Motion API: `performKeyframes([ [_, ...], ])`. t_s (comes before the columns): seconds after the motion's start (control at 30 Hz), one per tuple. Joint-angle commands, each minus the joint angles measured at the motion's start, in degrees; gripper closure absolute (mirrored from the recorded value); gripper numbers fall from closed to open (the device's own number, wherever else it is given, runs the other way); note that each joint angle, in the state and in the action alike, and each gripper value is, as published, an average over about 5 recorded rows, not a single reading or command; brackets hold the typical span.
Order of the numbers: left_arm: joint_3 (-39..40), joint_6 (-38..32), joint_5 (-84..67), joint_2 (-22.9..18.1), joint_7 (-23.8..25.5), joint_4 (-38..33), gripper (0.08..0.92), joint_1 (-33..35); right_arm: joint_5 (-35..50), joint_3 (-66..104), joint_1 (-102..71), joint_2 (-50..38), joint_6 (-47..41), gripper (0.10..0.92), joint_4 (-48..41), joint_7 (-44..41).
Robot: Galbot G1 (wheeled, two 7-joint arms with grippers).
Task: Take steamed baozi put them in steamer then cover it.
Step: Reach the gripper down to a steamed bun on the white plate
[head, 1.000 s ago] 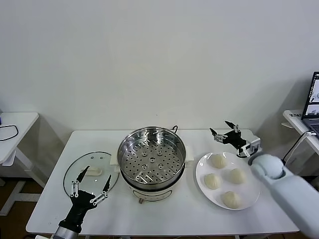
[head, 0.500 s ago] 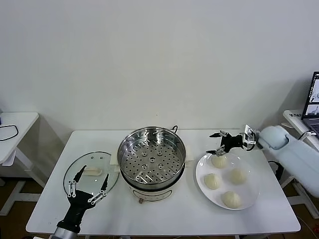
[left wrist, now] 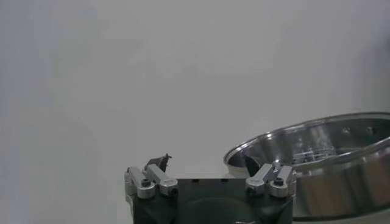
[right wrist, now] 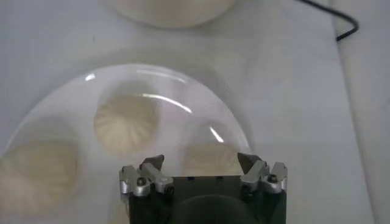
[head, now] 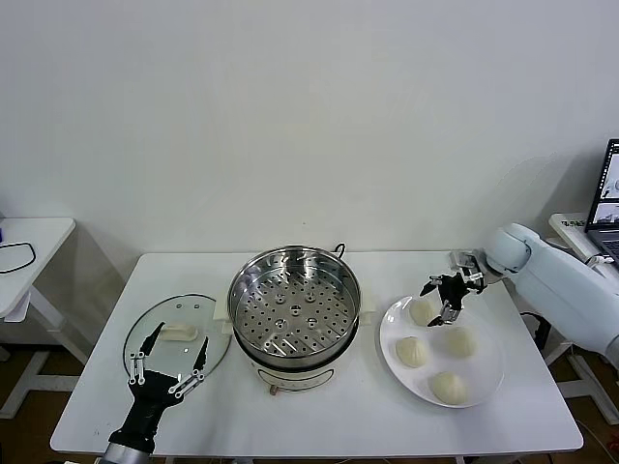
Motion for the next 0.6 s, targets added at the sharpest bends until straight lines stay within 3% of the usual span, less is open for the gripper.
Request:
performKeyframes([
  [0.03, -0.03, -0.06, -0.01, -0.03, -0.13, 0.17, 0.177, -0.04, -5.73, -2.49, 2.06, 3.28, 0.51, 0.203, -3.33, -0.38],
  [0.6, -0.02, -0.41, -0.32, 0.11, -0.27, 0.8, 0.177, -0.3, -8.68, -2.79, 0.96, 5.49, 1.39, 0.211, -4.87, 1.51],
])
